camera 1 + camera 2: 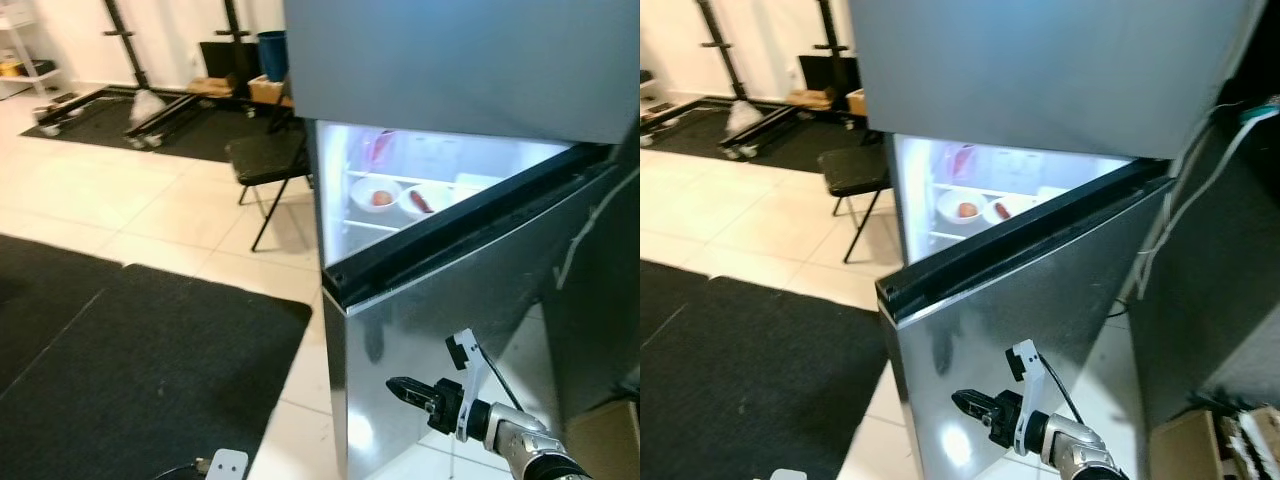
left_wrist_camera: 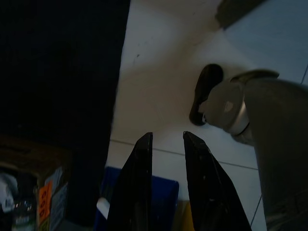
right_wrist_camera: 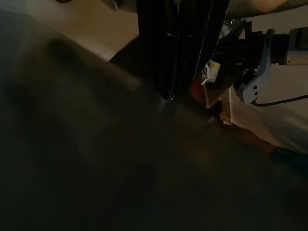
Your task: Restocking fridge
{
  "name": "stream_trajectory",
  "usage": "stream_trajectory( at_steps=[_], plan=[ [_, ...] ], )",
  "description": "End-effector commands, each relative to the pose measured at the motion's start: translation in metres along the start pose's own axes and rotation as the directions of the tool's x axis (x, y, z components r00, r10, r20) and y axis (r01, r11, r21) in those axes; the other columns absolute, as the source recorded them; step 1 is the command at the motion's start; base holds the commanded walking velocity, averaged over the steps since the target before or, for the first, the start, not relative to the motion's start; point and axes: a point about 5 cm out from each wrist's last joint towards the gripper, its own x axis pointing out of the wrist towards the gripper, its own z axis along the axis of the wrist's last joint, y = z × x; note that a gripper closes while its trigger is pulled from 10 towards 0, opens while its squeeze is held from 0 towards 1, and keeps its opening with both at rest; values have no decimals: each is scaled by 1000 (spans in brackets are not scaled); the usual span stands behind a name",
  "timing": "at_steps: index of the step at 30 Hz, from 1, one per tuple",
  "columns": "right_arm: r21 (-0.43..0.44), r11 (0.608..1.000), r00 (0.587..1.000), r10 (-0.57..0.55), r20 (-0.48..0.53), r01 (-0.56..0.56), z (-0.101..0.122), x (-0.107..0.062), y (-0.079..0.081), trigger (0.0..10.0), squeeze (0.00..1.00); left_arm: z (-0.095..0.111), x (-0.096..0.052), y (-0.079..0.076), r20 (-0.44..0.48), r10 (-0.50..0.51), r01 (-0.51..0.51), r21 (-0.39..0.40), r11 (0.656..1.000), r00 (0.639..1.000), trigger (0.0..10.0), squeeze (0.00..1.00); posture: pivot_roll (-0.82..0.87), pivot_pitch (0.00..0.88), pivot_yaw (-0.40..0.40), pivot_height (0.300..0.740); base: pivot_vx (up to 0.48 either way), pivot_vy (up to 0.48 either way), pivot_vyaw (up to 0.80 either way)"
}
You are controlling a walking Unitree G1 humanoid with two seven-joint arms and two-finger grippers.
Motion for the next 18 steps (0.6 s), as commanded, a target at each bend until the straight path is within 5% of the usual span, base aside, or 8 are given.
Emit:
stream_trajectory(
  at_steps=[1,5,7,18],
  plan=[
    [-38,999,1000,13,8,-12,7,3,1,10000,0,2,0,3,4,7,-7,16,1000,1000,10000,0,-14,0,-16,740,0,0,756],
    [-165,986,999,-27,40,34,27,19,4,10000,0,2,-1,5,4,9,-9,13,1000,1000,10000,0,-14,0,-20,740,0,0,756],
    [-235,956,984,-164,72,177,43,26,-1,10000,0,2,-1,6,3,10,-10,8,1000,1000,10000,0,-12,0,-23,740,0,0,284],
    [-264,864,903,-399,156,428,72,32,-10,10000,0,0,-1,7,0,11,-11,-5,1000,1000,10000,0,-9,0,-33,740,0,0,0]
  ],
)
